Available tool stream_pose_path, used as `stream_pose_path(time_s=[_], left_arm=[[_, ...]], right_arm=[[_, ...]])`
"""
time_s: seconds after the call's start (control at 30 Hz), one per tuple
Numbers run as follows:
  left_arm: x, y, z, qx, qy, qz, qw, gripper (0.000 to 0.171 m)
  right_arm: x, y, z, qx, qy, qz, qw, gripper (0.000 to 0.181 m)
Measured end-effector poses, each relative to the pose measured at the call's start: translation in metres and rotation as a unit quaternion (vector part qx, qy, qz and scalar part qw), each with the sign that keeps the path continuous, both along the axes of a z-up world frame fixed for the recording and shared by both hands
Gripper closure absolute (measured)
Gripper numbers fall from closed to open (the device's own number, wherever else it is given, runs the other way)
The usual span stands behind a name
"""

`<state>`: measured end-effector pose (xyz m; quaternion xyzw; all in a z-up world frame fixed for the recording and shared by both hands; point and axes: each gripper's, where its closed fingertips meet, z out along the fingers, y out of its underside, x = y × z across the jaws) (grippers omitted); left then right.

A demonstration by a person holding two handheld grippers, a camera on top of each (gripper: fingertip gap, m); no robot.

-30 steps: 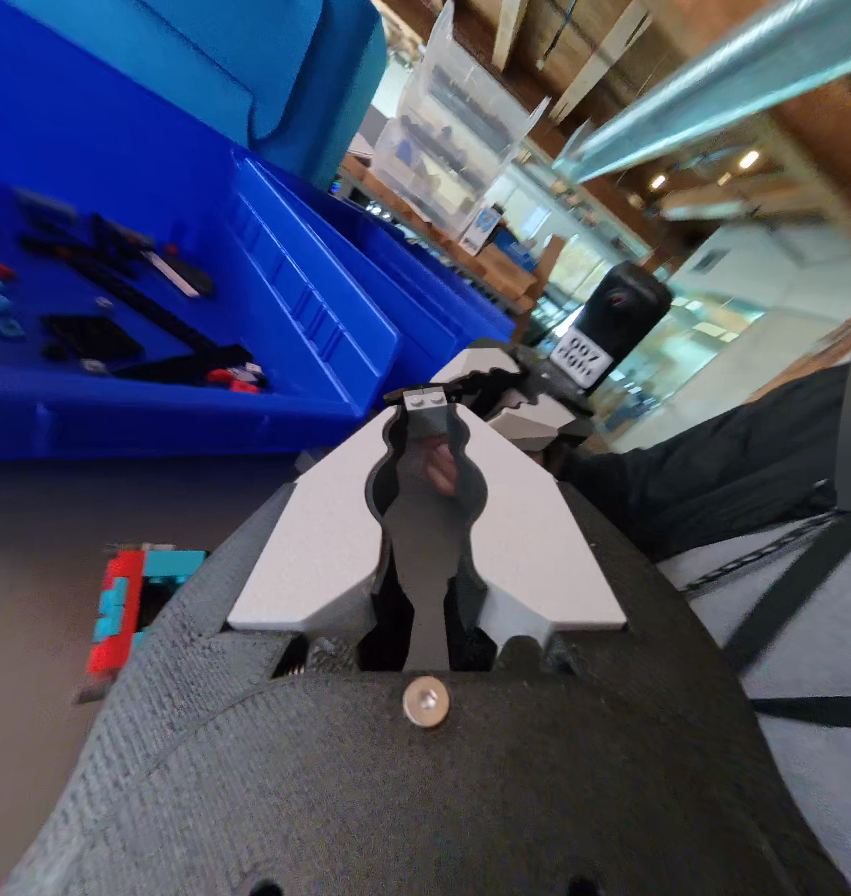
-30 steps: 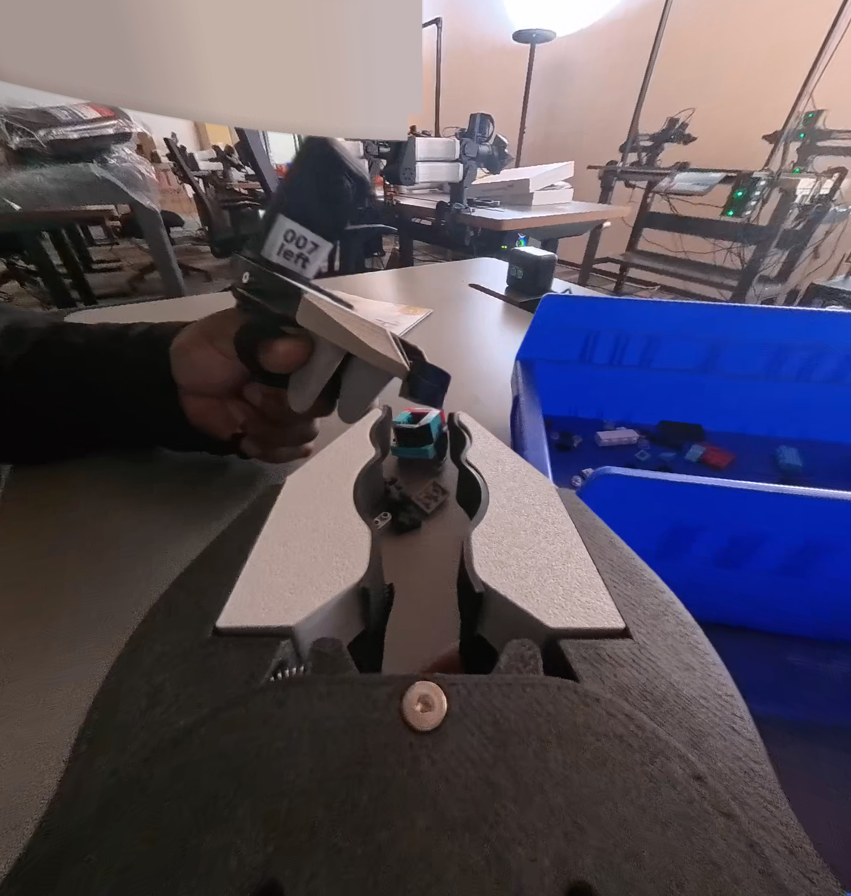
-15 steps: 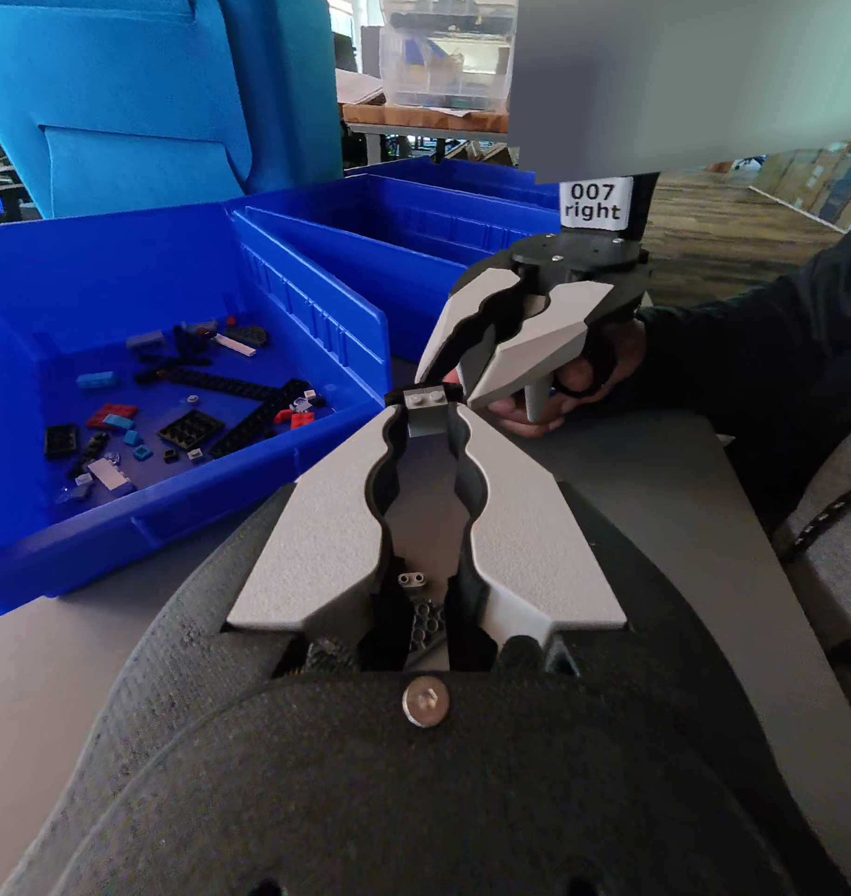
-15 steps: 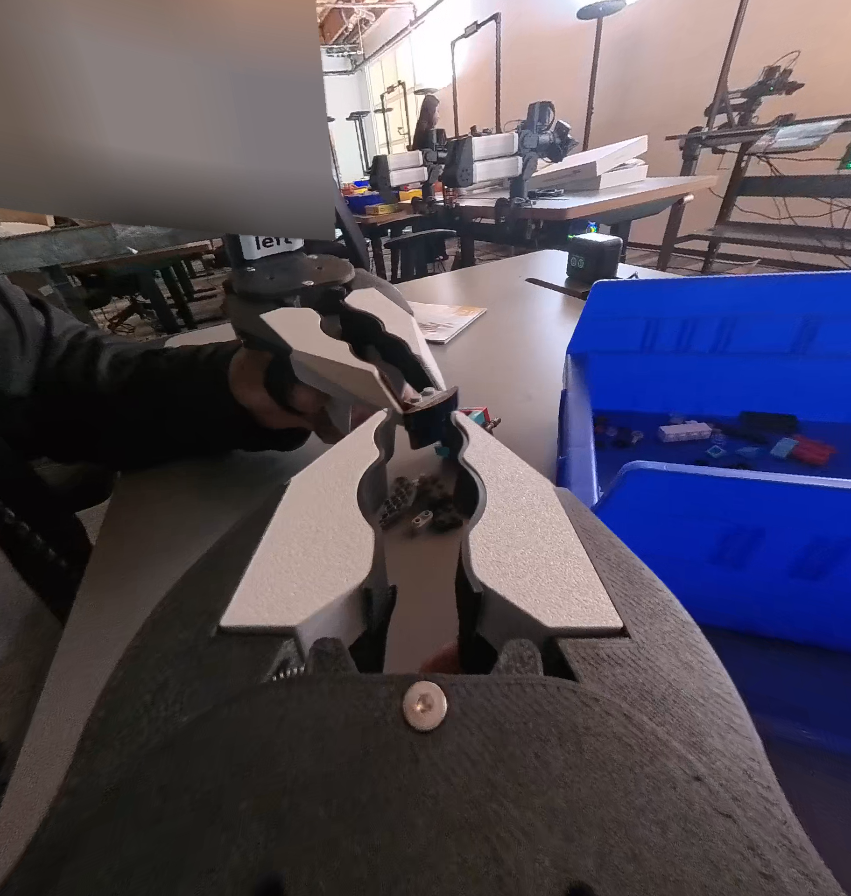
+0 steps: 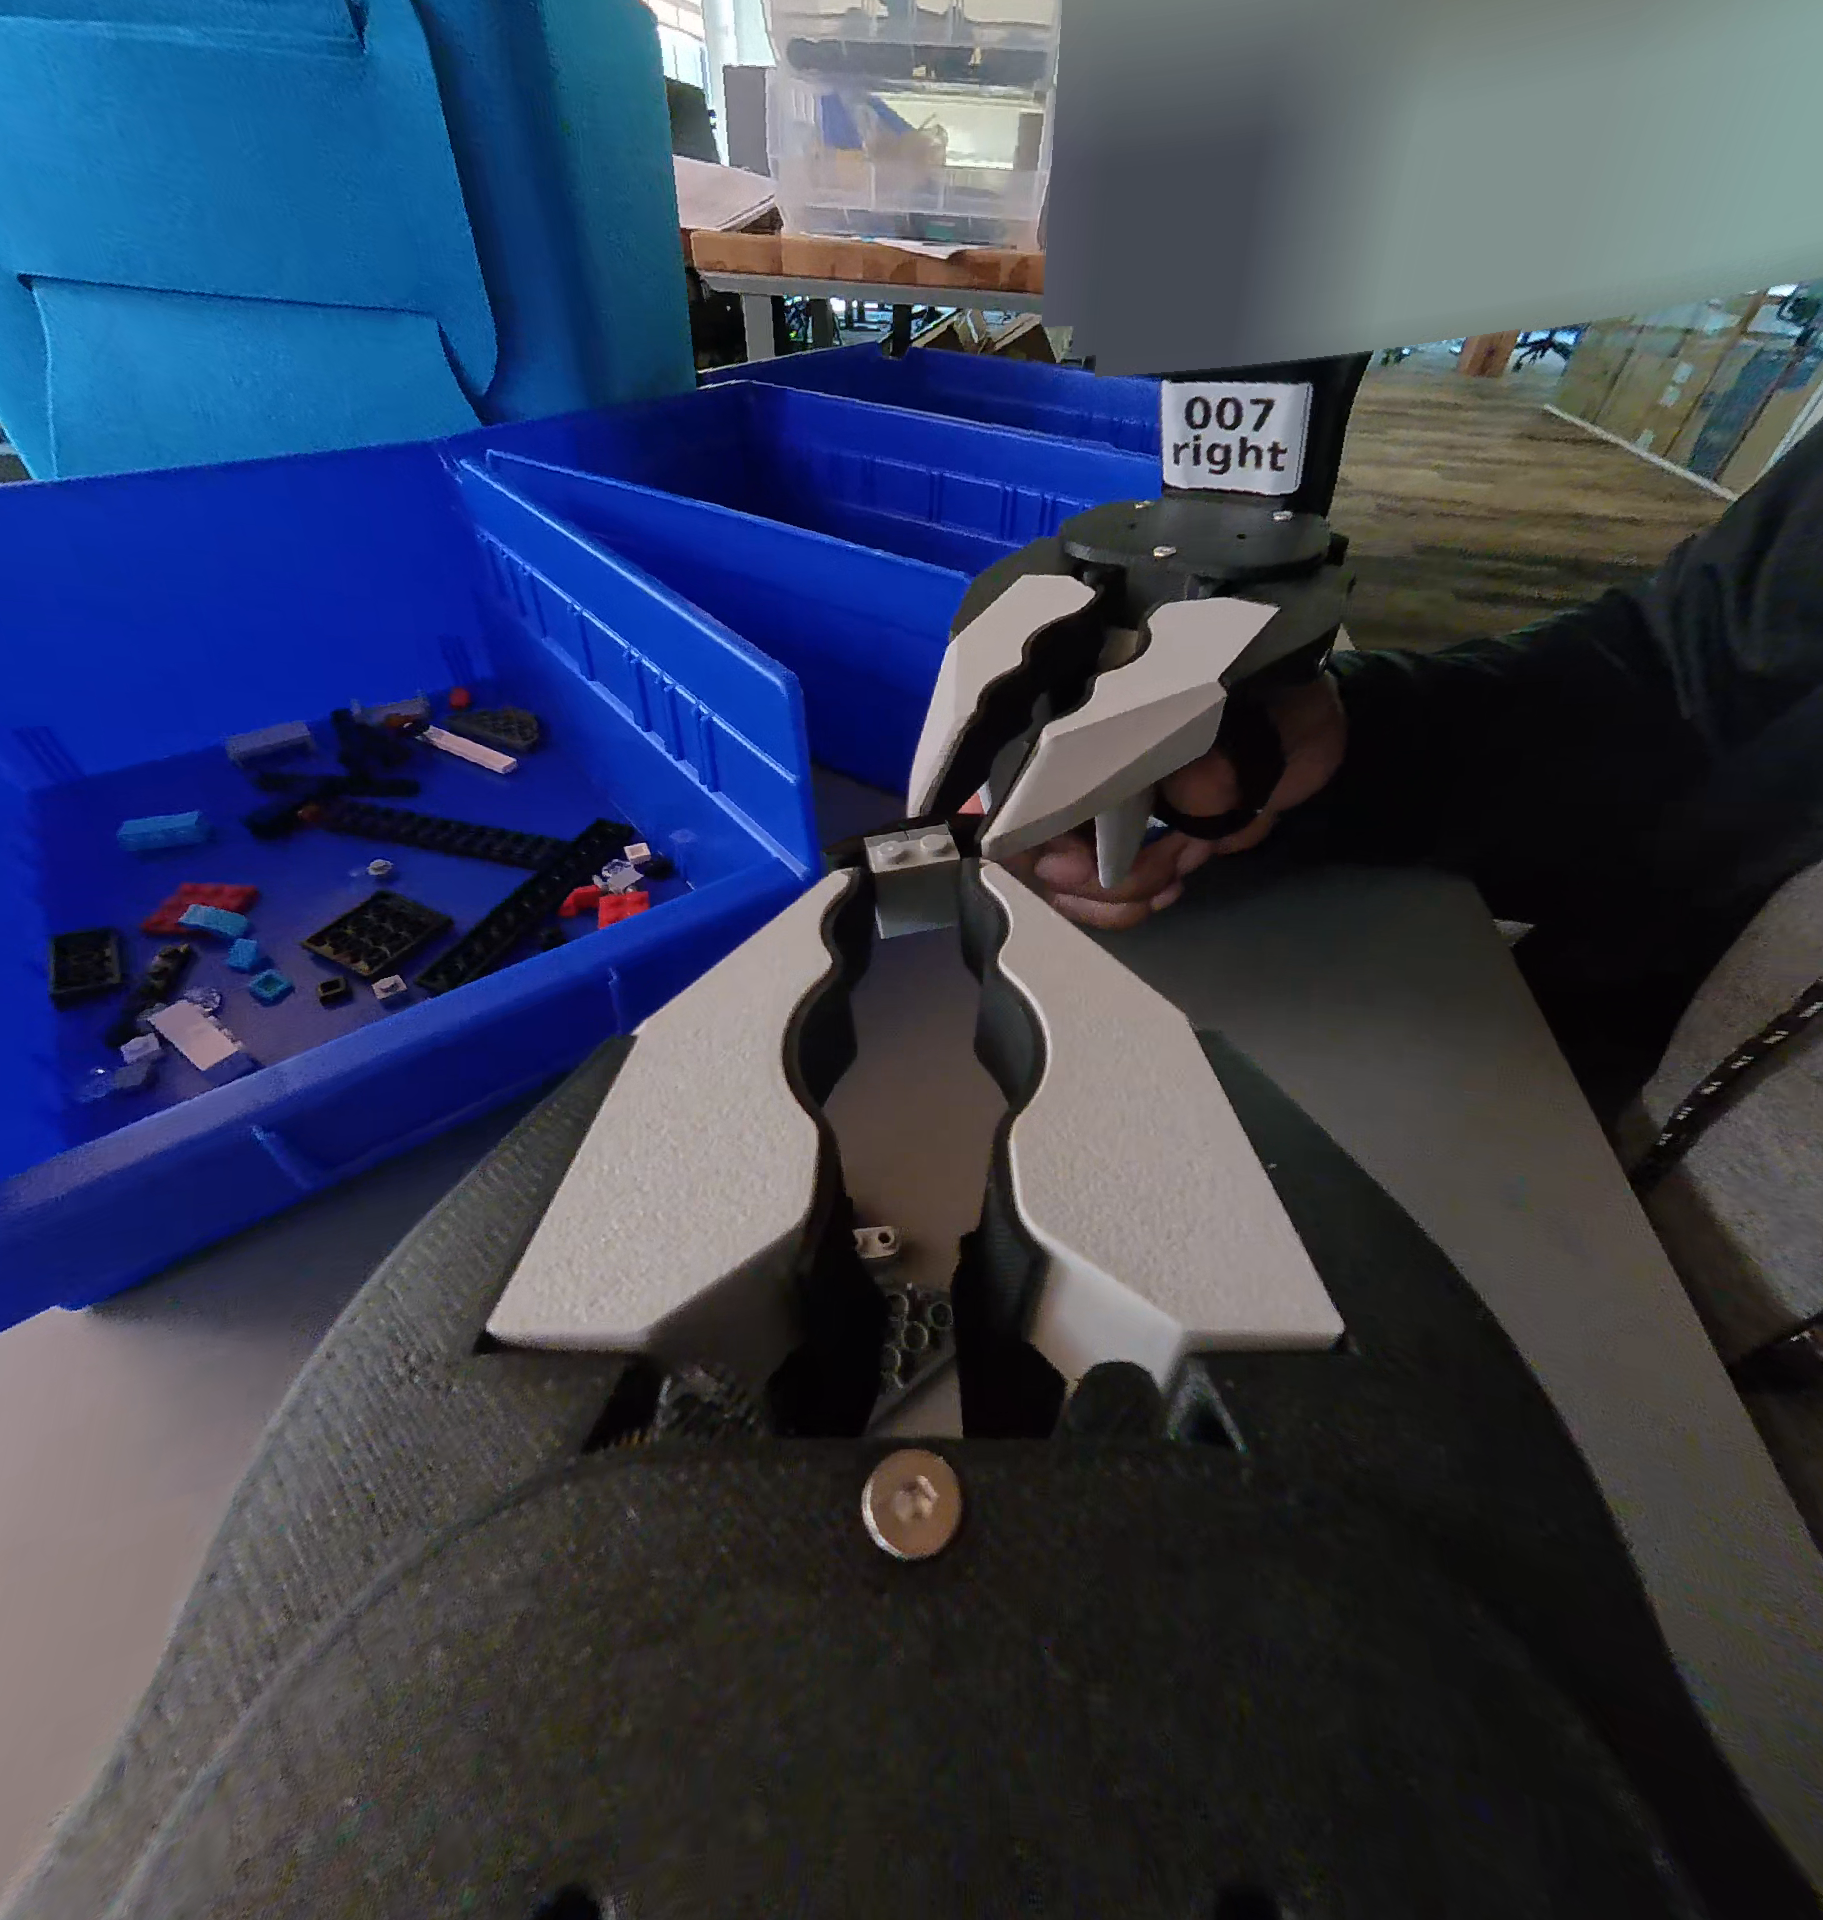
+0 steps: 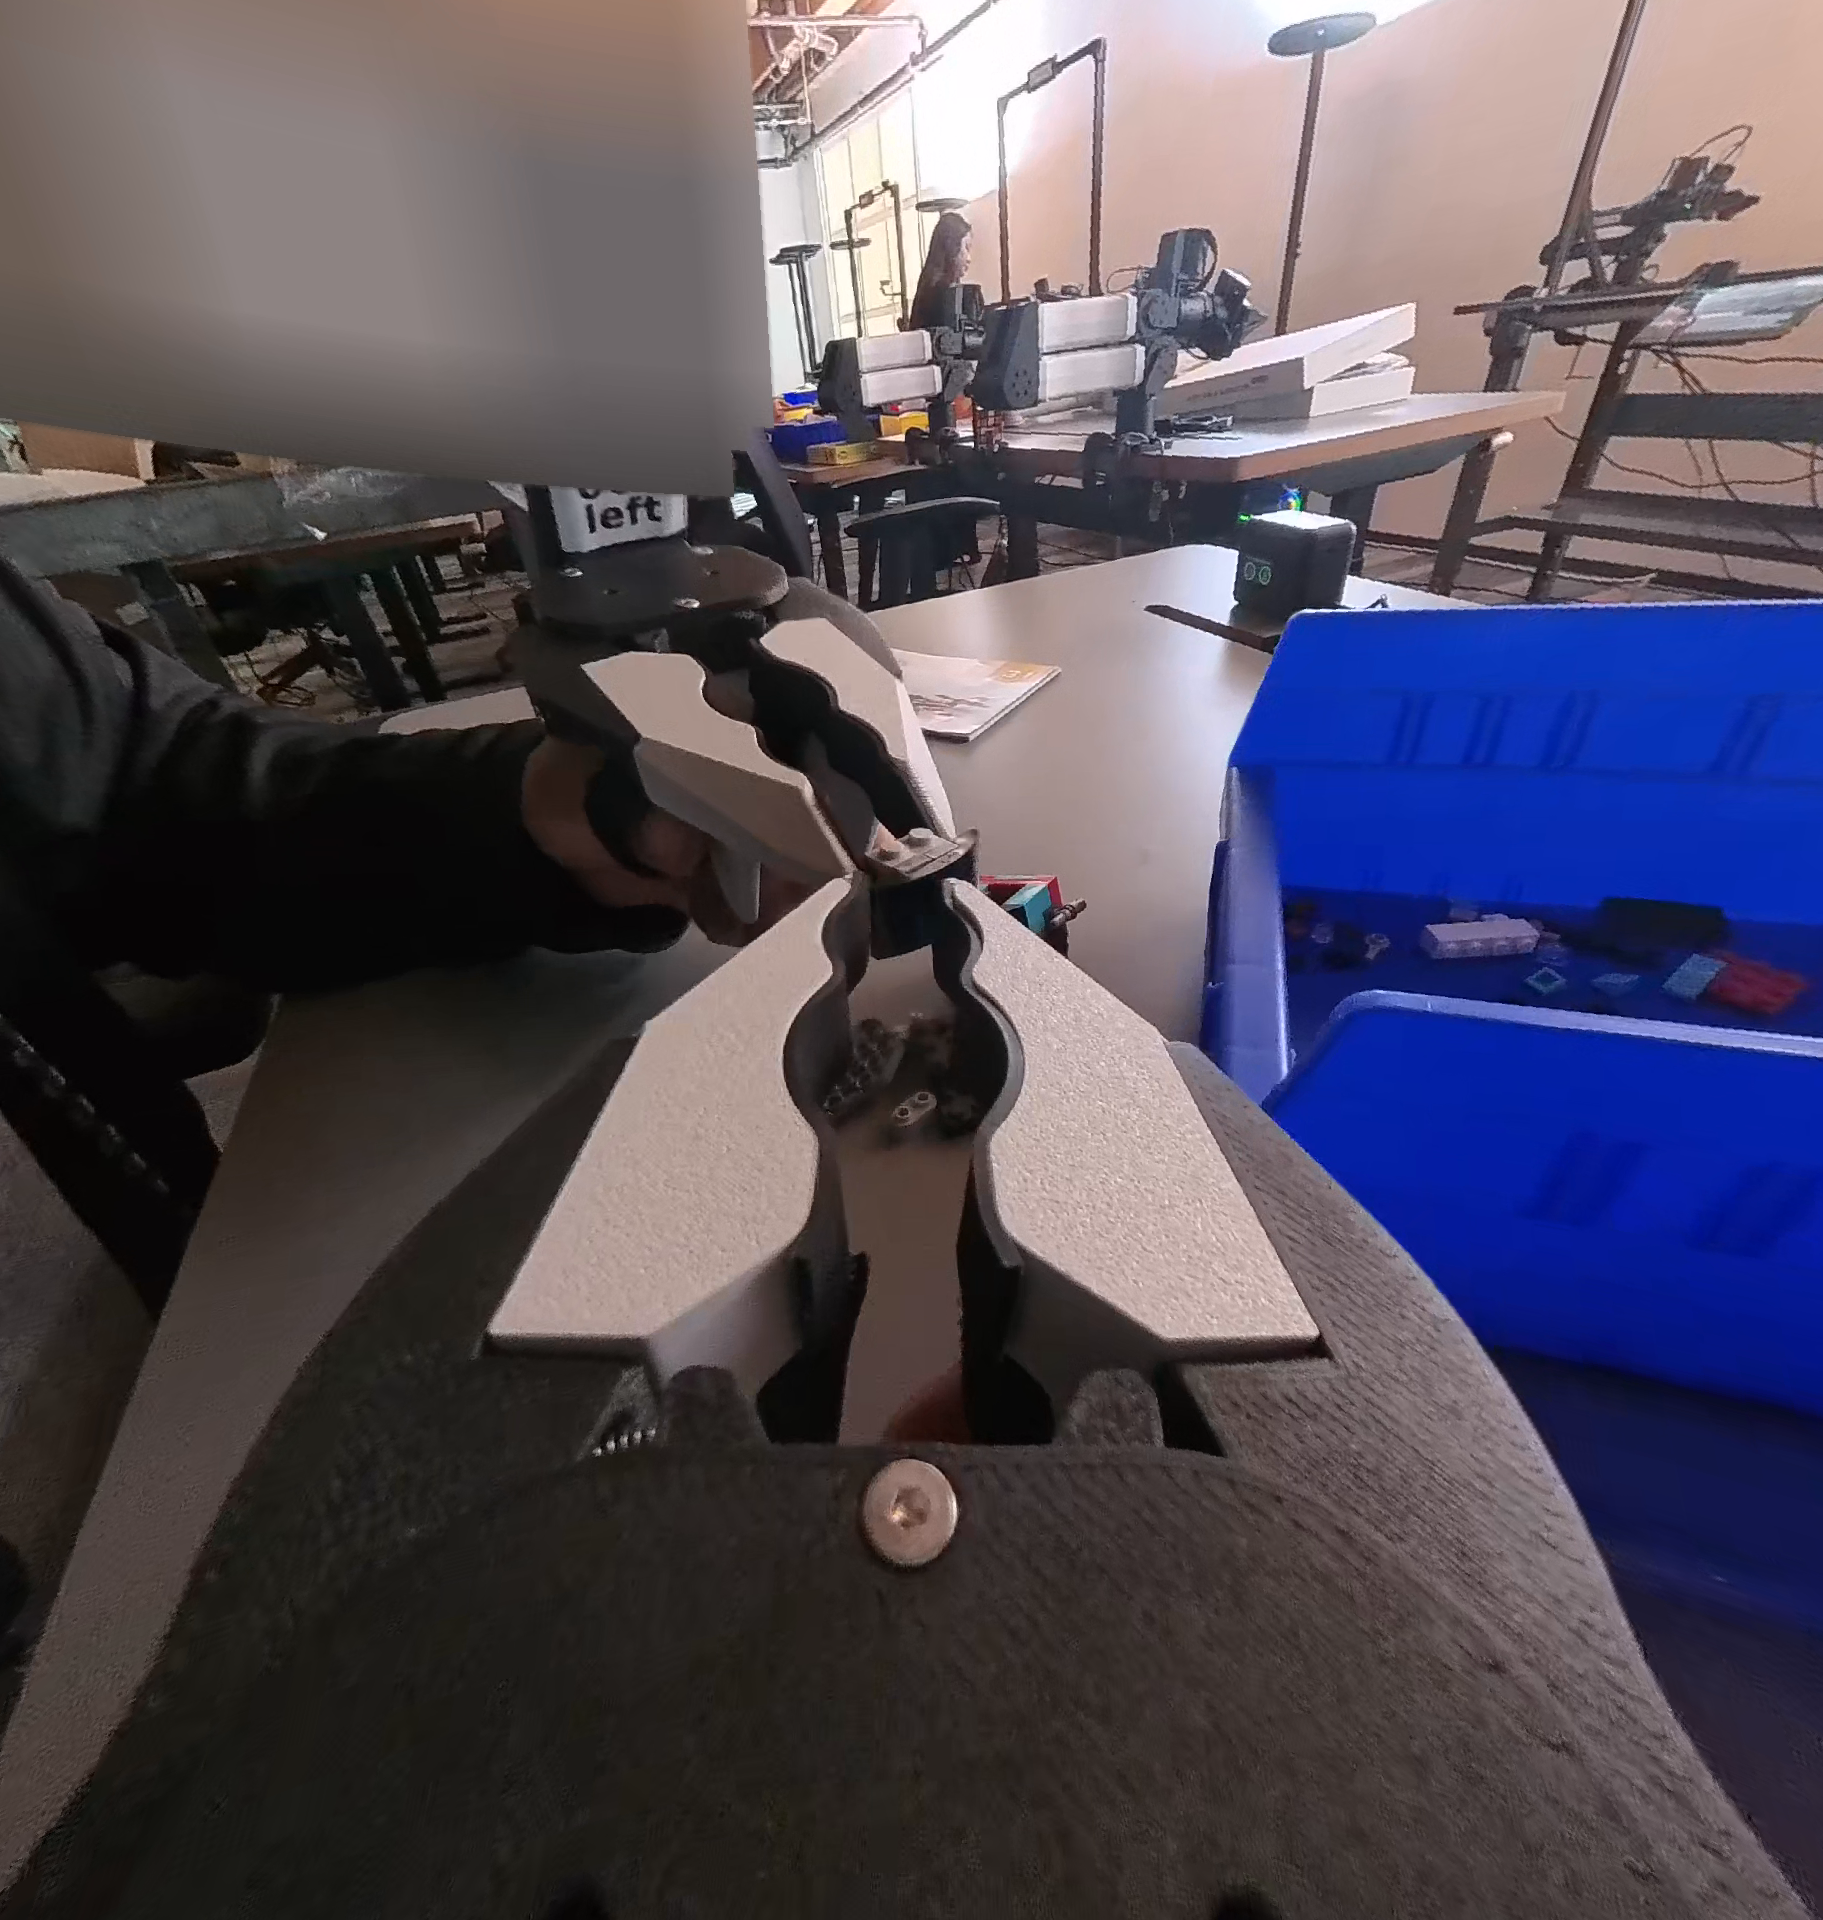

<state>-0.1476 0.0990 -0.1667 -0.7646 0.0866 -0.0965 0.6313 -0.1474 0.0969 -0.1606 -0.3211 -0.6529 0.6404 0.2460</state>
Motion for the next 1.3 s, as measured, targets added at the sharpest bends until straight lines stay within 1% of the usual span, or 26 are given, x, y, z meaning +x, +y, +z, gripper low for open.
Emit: stream_pose_path(time_s=[0.13,0.53,0.57,0.63,0.73,0.83,0.9,1.0,1.1,1.17,1.23,1.3], left_arm=[[-0.001,0.000,-0.001,-0.002,-0.018,-0.001,1.000,0.154],[-0.002,0.001,-0.001,-0.009,-0.071,-0.007,0.997,0.155],[-0.003,0.002,-0.001,-0.011,-0.088,-0.004,0.996,0.155],[-0.007,0.002,0.000,-0.012,-0.130,0.006,0.991,0.154],[-0.013,0.002,0.002,-0.013,-0.181,0.018,0.983,0.154],[-0.013,0.003,0.003,-0.012,-0.228,0.019,0.973,0.155],[-0.011,0.003,0.003,-0.011,-0.246,0.016,0.969,0.155],[-0.011,0.004,0.004,-0.004,-0.241,0.024,0.970,0.155],[-0.014,0.003,0.008,0.010,-0.249,0.036,0.968,0.155],[-0.017,0.003,0.012,0.028,-0.278,0.044,0.959,0.155],[-0.019,0.003,0.018,0.050,-0.337,0.045,0.939,0.155],[-0.020,0.002,0.020,0.065,-0.379,0.047,0.922,0.155]], right_arm=[[-0.001,0.001,-0.001,-0.010,-0.011,0.000,1.000,0.170],[-0.002,0.002,-0.001,-0.010,-0.010,-0.005,1.000,0.169],[-0.001,0.002,0.000,-0.007,-0.006,-0.005,1.000,0.166],[-0.002,0.002,0.000,0.002,0.002,-0.009,1.000,0.152],[-0.004,0.004,0.003,0.015,0.020,-0.028,0.999,0.146],[-0.008,0.004,0.006,0.008,0.027,-0.052,0.998,0.147],[-0.011,0.006,0.005,0.011,0.025,-0.069,0.997,0.149],[-0.015,0.008,0.002,0.017,0.021,-0.084,0.996,0.156],[-0.014,0.010,0.009,0.000,0.031,-0.094,0.995,0.162],[-0.014,0.008,0.014,-0.008,0.040,-0.102,0.994,0.163],[-0.013,0.006,0.018,-0.004,0.057,-0.118,0.991,0.162],[-0.012,0.004,0.024,0.006,0.082,-0.138,0.987,0.162]])
